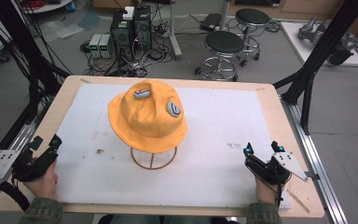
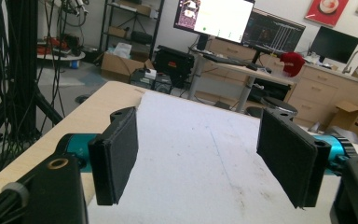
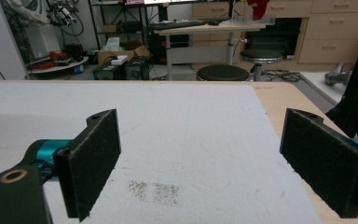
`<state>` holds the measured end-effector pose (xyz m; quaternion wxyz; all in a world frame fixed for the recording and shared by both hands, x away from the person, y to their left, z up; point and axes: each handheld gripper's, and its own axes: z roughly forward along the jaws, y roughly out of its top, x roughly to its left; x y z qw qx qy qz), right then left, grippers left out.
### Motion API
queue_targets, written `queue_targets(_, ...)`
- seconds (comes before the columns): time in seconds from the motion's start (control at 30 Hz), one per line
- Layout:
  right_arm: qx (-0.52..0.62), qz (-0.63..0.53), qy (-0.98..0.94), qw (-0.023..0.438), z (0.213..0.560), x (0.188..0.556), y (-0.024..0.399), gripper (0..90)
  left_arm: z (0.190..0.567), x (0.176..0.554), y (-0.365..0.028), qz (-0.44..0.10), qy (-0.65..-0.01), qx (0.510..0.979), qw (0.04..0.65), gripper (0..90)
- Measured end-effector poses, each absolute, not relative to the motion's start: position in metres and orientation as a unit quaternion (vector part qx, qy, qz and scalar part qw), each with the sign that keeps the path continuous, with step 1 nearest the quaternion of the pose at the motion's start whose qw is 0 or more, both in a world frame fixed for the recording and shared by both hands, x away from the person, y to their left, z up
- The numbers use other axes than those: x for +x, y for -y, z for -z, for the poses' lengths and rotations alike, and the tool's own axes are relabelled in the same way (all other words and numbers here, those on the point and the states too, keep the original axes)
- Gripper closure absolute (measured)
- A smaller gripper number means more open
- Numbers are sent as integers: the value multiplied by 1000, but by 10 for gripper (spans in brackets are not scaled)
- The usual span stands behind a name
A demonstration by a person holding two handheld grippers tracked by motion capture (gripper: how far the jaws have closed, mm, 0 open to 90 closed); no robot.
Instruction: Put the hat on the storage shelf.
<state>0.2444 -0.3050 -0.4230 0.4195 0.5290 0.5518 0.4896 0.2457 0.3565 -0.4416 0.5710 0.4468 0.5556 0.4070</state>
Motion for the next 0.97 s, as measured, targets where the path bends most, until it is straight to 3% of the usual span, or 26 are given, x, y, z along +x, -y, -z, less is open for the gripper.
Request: queue_targets(0.97, 533, -480, -564, 409, 427, 247, 303, 113, 442, 247, -356, -406, -556, 449, 570, 294)
